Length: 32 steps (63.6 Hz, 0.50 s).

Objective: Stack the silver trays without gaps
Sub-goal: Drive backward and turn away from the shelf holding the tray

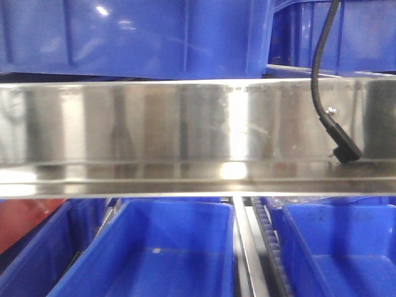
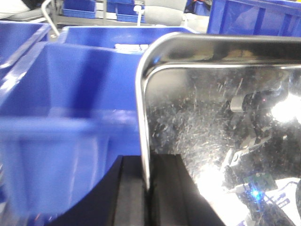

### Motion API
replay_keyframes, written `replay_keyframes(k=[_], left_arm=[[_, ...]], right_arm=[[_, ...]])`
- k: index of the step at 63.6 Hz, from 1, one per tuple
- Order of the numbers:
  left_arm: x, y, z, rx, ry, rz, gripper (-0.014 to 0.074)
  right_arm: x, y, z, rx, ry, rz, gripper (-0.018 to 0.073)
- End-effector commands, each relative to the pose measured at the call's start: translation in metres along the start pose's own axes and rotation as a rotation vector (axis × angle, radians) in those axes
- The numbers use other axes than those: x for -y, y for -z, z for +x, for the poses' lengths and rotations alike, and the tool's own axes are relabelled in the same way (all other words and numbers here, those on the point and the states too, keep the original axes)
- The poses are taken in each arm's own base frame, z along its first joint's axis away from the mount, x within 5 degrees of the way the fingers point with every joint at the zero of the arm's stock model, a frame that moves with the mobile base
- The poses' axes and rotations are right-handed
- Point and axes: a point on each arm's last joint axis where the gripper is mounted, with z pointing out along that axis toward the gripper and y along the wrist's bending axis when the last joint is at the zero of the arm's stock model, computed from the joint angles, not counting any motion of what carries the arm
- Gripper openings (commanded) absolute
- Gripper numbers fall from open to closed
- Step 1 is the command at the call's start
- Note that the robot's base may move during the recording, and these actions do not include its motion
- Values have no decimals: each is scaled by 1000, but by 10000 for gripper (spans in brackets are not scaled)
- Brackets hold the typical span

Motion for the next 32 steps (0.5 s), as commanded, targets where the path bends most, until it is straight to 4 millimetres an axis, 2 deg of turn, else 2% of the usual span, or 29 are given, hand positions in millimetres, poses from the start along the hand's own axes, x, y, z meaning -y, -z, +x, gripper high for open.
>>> replay_keyframes(k=[1,32], left_arm=[[8,6,-9,67,31,54,-17],[8,6,-9,67,31,54,-17]], right_arm=[[-19,6,-15,155,-10,-185,-78],[-20,6,-15,156,-10,-188,-78]])
